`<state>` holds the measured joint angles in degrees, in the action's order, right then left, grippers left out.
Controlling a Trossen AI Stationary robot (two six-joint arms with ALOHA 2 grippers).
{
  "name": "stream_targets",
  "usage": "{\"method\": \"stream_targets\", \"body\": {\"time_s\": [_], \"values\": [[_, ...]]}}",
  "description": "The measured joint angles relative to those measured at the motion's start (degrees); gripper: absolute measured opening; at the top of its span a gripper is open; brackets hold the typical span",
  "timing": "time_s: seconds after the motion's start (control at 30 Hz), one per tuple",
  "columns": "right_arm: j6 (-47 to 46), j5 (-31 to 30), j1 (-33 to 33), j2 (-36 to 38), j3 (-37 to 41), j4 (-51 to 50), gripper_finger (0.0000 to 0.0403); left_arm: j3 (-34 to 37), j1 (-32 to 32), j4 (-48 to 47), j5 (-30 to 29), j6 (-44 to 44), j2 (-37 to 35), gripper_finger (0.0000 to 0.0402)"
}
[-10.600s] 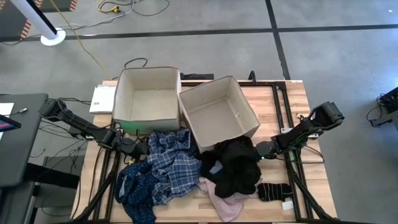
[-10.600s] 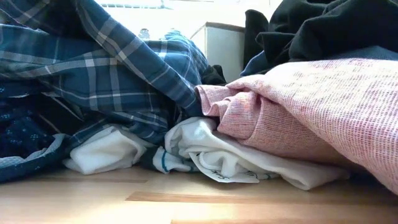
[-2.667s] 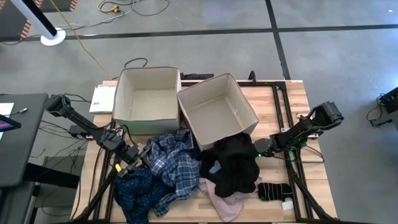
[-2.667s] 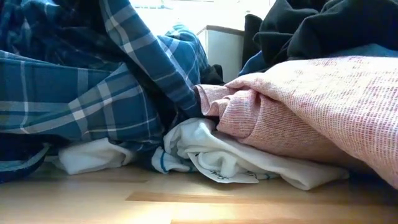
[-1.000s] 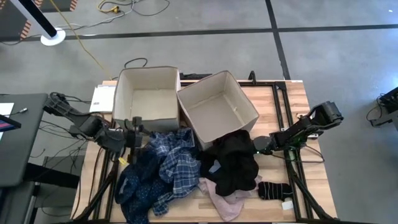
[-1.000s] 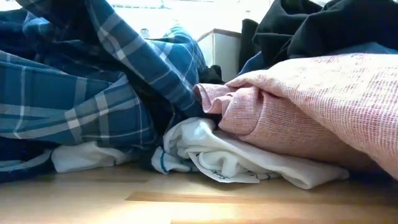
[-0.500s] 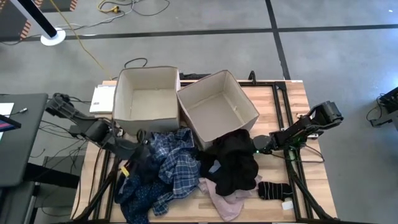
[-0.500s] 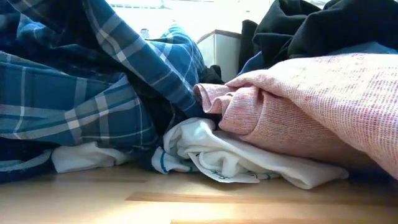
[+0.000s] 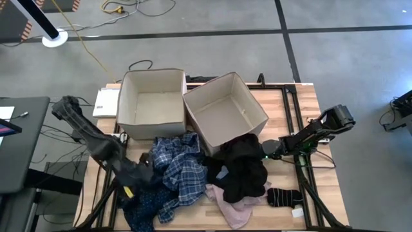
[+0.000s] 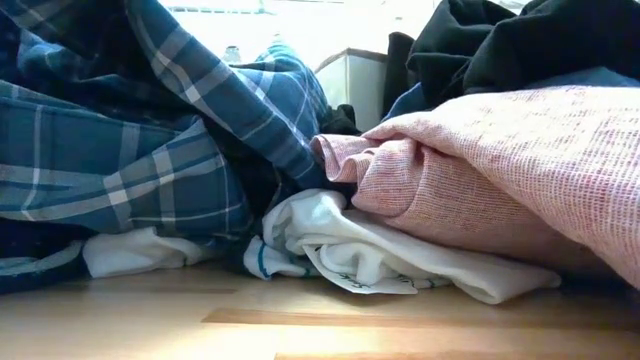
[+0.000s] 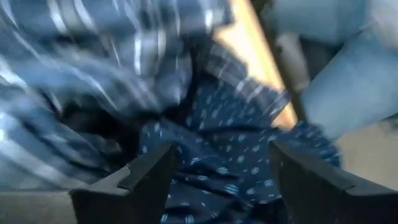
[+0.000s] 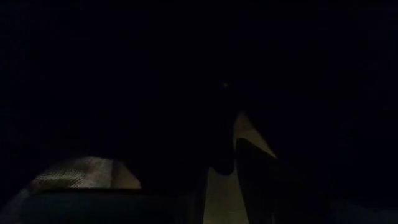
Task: Sort clothes
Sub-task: Put the dark blue shirt into the left laundry organizer
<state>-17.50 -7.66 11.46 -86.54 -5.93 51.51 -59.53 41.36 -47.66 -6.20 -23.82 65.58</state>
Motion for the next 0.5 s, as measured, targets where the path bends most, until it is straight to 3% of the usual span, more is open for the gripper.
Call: {"method": "stream_targets", "body": {"time_s": [0.2, 0.5], "values": [[0.0, 0.0, 0.0, 0.0, 0.0, 0.0, 0.0102, 2.99, 0.09, 3.73, 3.48, -5.16, 7.58, 0.0275], [0.2, 0.0, 0.0, 0.0, 0.0, 0.0, 0.0102, 3.19, 2.74, 11.23, 11.05, -14.57, 15.29, 0.0367]]}}
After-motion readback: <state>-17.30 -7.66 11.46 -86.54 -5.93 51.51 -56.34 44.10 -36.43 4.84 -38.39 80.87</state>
